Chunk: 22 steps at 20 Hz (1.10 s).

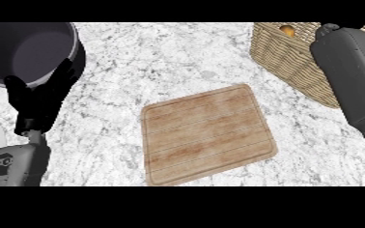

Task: Pick the pear from the cutting board and place it in the basket

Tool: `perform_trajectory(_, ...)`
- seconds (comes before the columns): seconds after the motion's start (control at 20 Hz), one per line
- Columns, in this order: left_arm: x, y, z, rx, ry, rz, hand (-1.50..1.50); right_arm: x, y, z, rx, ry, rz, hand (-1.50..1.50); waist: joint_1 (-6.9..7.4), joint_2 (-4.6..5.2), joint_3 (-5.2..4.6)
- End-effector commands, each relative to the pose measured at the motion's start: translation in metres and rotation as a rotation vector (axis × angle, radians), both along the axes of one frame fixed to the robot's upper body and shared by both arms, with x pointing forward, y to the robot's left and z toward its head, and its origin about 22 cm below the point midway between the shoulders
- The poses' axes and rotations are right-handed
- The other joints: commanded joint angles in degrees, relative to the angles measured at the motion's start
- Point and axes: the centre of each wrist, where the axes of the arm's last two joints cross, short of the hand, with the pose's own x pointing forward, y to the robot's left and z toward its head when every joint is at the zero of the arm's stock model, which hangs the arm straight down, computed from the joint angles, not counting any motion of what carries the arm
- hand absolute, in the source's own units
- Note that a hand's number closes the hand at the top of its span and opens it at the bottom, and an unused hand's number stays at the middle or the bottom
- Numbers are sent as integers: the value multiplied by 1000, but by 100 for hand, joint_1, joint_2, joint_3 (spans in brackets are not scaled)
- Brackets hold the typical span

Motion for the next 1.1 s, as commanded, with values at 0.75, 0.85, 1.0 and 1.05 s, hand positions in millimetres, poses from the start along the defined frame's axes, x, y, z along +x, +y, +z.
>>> perform_trajectory(0.75,-12,29,-7,10,22,71,0,-128,-111,8,320,-292,-65,-150,-394,-96,2)
perform_trajectory(0.85,-25,9,-27,-8,20,66,0,-147,-104,12,325,-208,5,-150,-444,-132,-5)
perform_trajectory(1.0,-19,15,-16,4,23,72,0,-193,-125,12,341,-221,12,-150,-461,-116,3)
perform_trajectory(1.05,-22,36,-9,-9,2,66,0,-206,-131,1,325,-182,12,-150,-418,-100,3)
